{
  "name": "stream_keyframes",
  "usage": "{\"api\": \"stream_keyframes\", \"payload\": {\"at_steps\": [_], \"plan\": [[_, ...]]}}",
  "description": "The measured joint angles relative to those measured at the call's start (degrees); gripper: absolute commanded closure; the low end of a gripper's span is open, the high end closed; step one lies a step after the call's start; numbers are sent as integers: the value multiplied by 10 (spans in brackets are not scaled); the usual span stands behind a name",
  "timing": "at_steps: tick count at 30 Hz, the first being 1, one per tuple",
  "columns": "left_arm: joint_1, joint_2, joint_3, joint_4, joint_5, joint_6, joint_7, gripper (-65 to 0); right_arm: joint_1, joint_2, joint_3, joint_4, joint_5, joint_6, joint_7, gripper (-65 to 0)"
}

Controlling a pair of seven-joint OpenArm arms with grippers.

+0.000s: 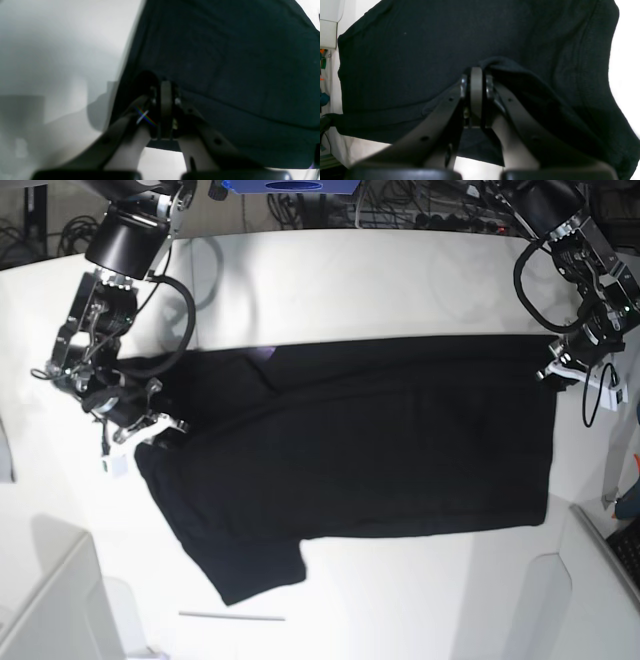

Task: Fold the T-shirt properly
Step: 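Pull the shirt corners with both grippers to straighten the shirt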

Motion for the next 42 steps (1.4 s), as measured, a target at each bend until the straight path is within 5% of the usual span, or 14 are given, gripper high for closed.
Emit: {"api": "stream_keyframes", "payload": {"at_steps": [1, 4, 9, 12, 17, 21, 26, 34, 37, 42], "plan": [[0, 0, 0, 0, 0, 0, 0, -10, -1, 0, 0, 1, 3, 0, -2, -285], [3, 0, -5, 1, -1, 0, 0, -255, -8, 0, 4, 10, 3, 0, 3, -413], [10, 7, -41, 48, -4, -6, 6, -591, -66, -16, 50, 137, 2, -4, 10, -380], [40, 17, -92, 111, -9, -6, -13, -643, -118, -34, 97, 225, 5, -2, 15, -380], [103, 73, -115, 102, 2, -20, 9, -647, -205, -83, 172, 251, 5, 0, 7, -381], [97, 67, -113, 42, -1, -51, -18, -647, -236, -94, 188, 214, 5, 1, 32, -381], [102, 65, -84, -10, 1, -47, -103, -647, -229, -95, 184, 138, 9, 5, 87, -381], [65, 58, -56, -66, -18, -55, -136, -634, -159, -90, 189, 19, 14, 5, 115, -378], [56, 53, -55, -86, -21, -54, -143, -505, -147, -83, 188, -5, 22, 5, 133, -377], [48, 55, -55, -102, -6, -54, -141, -181, -141, -77, 186, -49, 35, 13, 203, -375]]}}
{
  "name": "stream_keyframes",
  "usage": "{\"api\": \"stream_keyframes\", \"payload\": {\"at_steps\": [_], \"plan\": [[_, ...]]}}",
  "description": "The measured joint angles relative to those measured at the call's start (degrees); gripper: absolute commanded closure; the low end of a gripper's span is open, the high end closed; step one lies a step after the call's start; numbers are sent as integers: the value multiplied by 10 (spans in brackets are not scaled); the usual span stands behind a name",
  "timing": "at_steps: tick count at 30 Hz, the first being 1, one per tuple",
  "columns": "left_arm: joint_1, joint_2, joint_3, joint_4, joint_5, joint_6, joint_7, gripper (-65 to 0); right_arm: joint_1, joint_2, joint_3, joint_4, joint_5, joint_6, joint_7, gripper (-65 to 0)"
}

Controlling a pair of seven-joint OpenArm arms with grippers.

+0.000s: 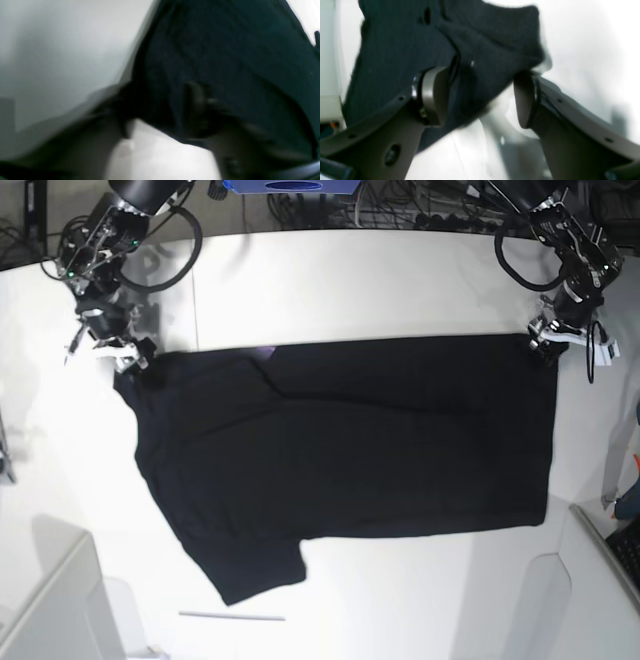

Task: Fold the T-shirt properly
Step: 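Pull the shirt corners with both grippers to straighten the shirt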

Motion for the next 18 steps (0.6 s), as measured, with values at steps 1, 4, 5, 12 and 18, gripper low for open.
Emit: {"api": "stream_keyframes", "payload": {"at_steps": [1, 4, 5, 12, 18], "plan": [[-3, 0, 0, 0, 13, 0, 3, -118, 1, 2, 0, -8, 2, 5, 12, -363], [-10, 3, 2, -1, 39, 0, 5, 0, 10, 19, -2, -37, 1, 7, 22, -194], [-11, 3, 2, -1, 39, 0, 5, 0, 10, 19, -2, -42, -1, 6, 25, -102], [5, -21, 43, 8, 49, -2, 5, 0, -10, 9, 3, -9, -13, -3, 3, 0], [78, -36, 58, 60, 46, -2, 9, 0, -98, -8, 5, 85, -17, -9, -35, 0]]}}
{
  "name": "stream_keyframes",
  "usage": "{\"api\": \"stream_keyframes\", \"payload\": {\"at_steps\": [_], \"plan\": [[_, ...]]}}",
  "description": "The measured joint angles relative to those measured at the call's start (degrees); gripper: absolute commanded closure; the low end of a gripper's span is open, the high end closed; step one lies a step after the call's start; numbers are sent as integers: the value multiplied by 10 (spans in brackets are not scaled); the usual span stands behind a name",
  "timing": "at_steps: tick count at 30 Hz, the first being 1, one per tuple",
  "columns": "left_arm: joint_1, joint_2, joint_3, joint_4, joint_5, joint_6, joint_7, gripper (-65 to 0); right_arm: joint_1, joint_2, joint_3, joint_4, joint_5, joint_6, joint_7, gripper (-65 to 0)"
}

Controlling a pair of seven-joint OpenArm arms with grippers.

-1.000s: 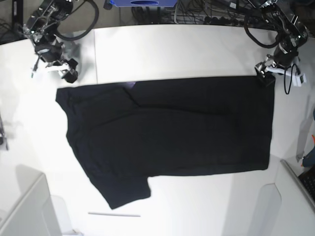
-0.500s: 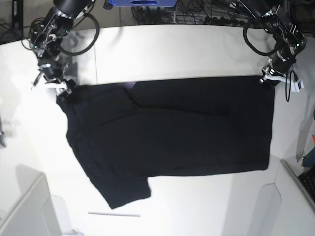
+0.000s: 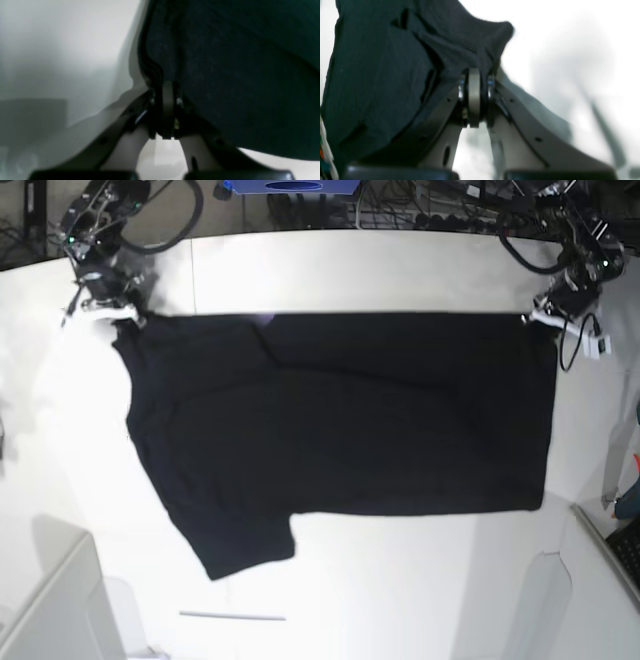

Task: Fold the T-shirt properly
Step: 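Pull the shirt corners with both grippers to straighten the shirt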

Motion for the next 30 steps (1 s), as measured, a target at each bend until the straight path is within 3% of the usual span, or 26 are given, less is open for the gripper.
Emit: {"api": "stream_keyframes", "payload": {"at_steps": [9, 30], "plan": [[111, -2, 0, 79, 14, 3, 20, 0, -88, -3, -1, 74, -8, 0, -19, 0], [171, -1, -1, 92, 6, 2, 6, 0, -142, -11, -3, 124, -8, 0, -23, 0]]}}
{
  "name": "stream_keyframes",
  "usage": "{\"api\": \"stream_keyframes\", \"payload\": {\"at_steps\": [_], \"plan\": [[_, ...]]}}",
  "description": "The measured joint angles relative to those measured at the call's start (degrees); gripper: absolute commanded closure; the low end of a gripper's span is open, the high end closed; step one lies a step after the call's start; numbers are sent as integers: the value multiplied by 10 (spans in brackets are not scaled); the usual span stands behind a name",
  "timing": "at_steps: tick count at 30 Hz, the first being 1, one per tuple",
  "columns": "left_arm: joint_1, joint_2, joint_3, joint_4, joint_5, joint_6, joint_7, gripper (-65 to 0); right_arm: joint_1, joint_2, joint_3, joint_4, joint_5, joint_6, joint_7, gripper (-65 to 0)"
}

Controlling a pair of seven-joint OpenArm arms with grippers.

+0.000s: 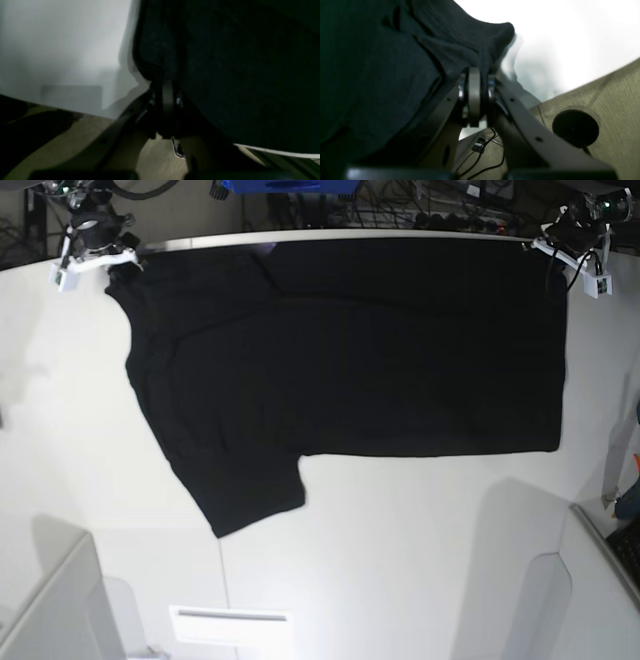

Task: Fold the T-shirt properly
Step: 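Pull the shirt corners with both grippers to straighten the shirt, then move both grippers to the shirt's hem corners and grasp them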

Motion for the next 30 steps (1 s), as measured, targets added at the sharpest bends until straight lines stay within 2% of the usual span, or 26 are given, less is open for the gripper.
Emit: {"api": "stream_keyframes", "payload": {"at_steps": [3, 6, 7, 9, 10, 11, 12, 16, 20, 23, 25, 27, 30], "plan": [[0, 0, 0, 12, 4, 1, 9, 0, 0, 0, 0, 0, 0, 0, -1, 0], [8, 4, 2, 36, 19, 3, 29, 0, 0, 0, 0, 1, 0, 0, -32, 0], [14, 5, 2, 48, 22, 3, 31, 0, 0, 0, 0, 1, 0, 0, -38, -23], [21, 6, -7, 74, 18, 2, 34, 0, 0, 0, 0, 2, 0, 0, -35, -206], [20, 8, -22, 80, 14, 2, 31, -48, 0, 0, 0, 2, 0, 0, -35, -291], [18, 12, -39, 82, 13, 1, 27, -114, 0, 0, 0, 2, -1, 0, -35, -345], [16, 17, -56, 82, 17, 2, 26, -186, 0, 0, 0, 2, -2, 0, -35, -372], [17, 19, -88, 83, 23, 4, 33, -436, 0, 0, 0, 10, -2, 0, -24, -375], [16, 18, -87, 92, 19, 2, 33, -586, 3, -1, 16, 38, 0, 0, -22, -375], [15, 18, -90, 97, 19, 2, 31, -606, 28, 0, 44, 42, -2, 0, -23, -375], [7, 24, -122, 97, 15, 0, 35, -602, 59, 4, 54, 42, -5, -1, -25, -375], [-15, 23, -170, 96, 20, 2, 37, -602, 94, 25, 46, 41, -6, -2, -36, -375], [-46, 2, -213, 98, 22, 4, 33, -599, 157, 65, 0, 37, -6, -5, -50, -375]]}}
